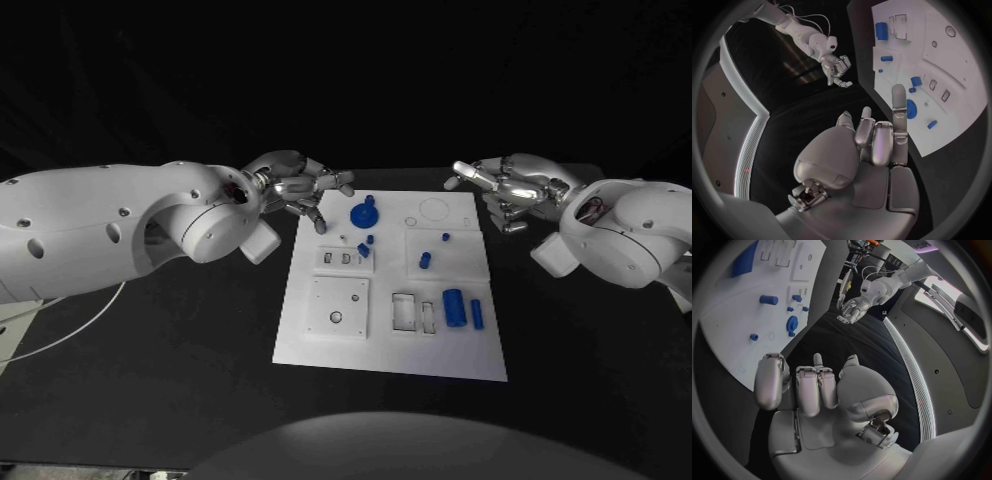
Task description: Assemble the parts on the task board
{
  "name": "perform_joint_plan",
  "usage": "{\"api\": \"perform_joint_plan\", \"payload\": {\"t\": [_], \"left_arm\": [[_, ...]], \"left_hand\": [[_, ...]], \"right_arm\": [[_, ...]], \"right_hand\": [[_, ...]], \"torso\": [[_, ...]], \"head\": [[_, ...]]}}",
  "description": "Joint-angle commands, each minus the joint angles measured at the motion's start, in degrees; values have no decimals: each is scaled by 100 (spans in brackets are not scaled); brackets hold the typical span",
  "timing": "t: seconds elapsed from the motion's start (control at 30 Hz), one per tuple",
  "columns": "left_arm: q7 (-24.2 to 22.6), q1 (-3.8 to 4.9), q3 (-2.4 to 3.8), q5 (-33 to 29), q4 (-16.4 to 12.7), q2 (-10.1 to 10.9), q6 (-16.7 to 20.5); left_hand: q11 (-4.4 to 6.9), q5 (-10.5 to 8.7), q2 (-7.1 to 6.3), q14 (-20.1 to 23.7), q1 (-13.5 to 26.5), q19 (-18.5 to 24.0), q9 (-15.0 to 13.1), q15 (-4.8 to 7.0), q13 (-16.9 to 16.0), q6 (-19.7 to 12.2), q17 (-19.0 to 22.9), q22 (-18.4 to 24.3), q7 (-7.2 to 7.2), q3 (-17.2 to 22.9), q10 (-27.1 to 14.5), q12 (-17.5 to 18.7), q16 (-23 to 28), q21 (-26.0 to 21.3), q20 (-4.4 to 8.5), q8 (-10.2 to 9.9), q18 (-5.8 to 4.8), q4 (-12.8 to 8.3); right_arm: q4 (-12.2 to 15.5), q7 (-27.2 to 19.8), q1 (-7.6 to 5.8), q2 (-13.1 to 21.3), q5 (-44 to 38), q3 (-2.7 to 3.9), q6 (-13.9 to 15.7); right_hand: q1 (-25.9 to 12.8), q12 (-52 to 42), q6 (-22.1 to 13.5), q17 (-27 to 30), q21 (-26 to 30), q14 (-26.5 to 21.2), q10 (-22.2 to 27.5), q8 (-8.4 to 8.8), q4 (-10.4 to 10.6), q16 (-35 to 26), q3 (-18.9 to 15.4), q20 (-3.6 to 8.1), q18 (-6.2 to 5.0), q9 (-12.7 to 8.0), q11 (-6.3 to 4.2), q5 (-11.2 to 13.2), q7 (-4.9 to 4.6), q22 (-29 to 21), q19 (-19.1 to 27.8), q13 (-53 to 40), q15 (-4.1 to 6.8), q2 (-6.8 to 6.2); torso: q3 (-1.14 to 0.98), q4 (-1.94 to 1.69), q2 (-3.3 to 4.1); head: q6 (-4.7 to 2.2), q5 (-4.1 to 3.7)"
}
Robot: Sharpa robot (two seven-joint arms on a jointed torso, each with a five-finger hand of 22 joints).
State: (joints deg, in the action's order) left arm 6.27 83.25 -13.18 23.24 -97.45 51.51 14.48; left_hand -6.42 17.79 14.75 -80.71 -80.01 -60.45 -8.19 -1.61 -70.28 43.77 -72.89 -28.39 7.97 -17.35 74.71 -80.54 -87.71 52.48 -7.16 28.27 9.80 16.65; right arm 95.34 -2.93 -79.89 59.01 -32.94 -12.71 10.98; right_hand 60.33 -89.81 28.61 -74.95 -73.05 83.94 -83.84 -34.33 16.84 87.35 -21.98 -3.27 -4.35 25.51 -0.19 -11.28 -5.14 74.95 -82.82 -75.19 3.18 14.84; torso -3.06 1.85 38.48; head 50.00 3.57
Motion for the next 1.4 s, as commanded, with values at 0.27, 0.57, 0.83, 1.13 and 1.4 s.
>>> {"api": "perform_joint_plan", "payload": {"t": [0.27,0.57,0.83,1.13,1.4], "left_arm": [[3212,161,-2,1566,529,-628,-1576],[3664,152,-5,1790,1070,-1184,-2158],[3766,22,-6,2057,1490,-1649,-2377],[3797,-200,-6,2276,1928,-1998,-2542],[3808,-339,-5,2575,2106,-2142,-2657]], "left_hand": [[505,-454,168,-929,1196,-1664,-811,286,-1972,335,-1711,-4116,-285,-587,1529,-946,-229,2897,212,1032,-548,2],[546,-411,147,-929,1229,-1879,-1002,346,-1972,380,-1711,-4553,-315,-424,1529,-946,-229,3123,260,909,-624,-28],[605,-367,153,-929,1235,-1972,-1147,394,-1972,646,-1711,-4720,-382,-328,1529,-946,-229,3195,298,842,-652,-21],[615,-257,127,-929,1205,-1951,-1290,416,-1972,577,-1711,-4725,-371,-203,1529,-946,-229,3189,327,664,-652,-37],[581,-256,110,-929,1223,-1908,-1358,389,-1972,495,-1711,-4689,-337,-168,1529,-946,-229,3164,312,541,-643,-29]], "right_arm": [[-38,565,68,-139,-430,-26,-566],[-92,743,84,-315,-526,-30,-787],[-125,808,122,-378,-565,-31,-907],[-136,878,133,-435,-571,-31,-1018],[-153,944,133,-429,-571,-31,-1071]], "right_hand": [[343,-19,-186,-1489,-437,596,-616,-357,-42,247,-9,-38,165,312,63,-372,-23,1155,-123,-1481,-47,78],[398,-19,-227,-1501,-468,603,-616,-382,-49,260,-4,-47,169,343,73,-462,-35,1159,-122,-1481,-57,75],[394,-19,-254,-1505,-522,606,-616,-373,-35,265,-14,-51,179,343,80,-462,-44,1172,-142,-1481,-62,74],[401,-19,-271,-1505,-499,606,-616,-364,-38,265,-15,-57,173,340,90,-485,-56,1164,-124,-1481,-70,75],[398,-19,-318,-1505,-460,606,-616,-338,-33,265,-28,-83,162,331,120,-505,-82,1148,-77,-1481,-103,79]], "torso": [[-1,168,-257],[15,227,-260],[-1,195,-296],[3,226,-290],[4,246,-294]], "head": [[0,161],[0,238],[0,269],[0,251],[0,225]]}}
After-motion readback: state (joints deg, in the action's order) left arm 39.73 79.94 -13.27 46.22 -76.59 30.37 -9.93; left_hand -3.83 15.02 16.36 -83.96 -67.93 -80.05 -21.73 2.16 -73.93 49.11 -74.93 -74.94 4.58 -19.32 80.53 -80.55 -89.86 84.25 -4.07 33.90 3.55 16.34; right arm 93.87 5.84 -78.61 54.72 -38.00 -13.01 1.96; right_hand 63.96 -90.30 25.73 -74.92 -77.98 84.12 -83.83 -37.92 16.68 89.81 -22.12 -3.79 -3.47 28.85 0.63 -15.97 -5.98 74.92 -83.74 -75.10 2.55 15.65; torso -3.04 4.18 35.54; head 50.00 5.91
